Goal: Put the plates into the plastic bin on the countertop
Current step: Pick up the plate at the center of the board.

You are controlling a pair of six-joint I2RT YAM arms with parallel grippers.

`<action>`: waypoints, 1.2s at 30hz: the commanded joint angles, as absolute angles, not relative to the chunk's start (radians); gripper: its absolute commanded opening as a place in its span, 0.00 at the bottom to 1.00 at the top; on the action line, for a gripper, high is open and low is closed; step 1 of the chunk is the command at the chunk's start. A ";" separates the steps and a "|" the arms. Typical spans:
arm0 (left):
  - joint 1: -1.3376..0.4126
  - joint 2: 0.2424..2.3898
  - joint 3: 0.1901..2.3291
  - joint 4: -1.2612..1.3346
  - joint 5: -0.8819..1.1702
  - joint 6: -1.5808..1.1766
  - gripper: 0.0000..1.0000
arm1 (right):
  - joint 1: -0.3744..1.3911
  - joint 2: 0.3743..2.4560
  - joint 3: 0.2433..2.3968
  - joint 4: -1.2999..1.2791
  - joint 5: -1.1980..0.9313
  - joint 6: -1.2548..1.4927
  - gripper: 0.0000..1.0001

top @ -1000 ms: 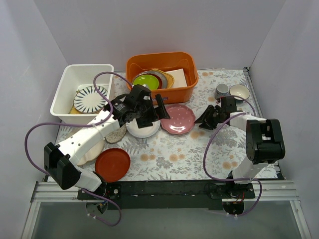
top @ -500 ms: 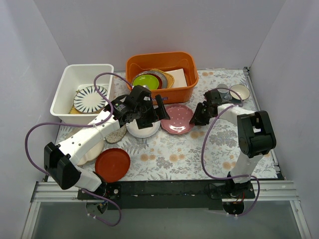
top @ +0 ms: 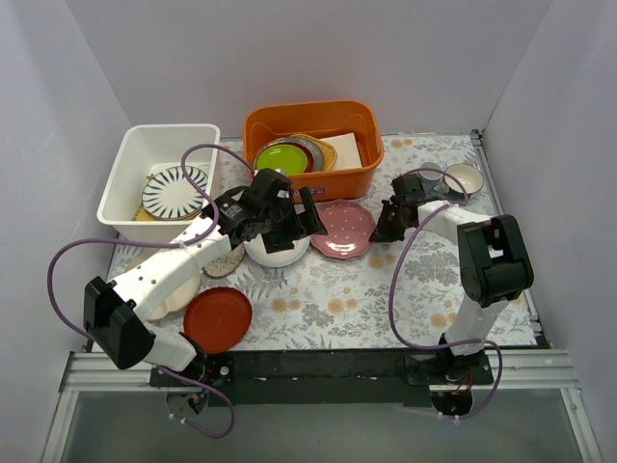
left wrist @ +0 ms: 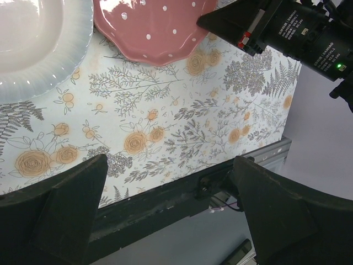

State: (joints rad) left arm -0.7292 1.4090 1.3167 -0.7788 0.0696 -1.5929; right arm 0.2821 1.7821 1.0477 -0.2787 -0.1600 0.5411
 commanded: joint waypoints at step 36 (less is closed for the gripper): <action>-0.738 1.402 1.290 -0.723 0.118 -1.605 0.98 | 0.132 1.329 0.968 -0.543 -0.273 0.384 0.01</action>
State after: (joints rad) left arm -0.7307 1.3975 1.2709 -0.7410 0.0967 -1.6043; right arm 0.1558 1.4105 0.9203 -0.5655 -0.1566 0.3805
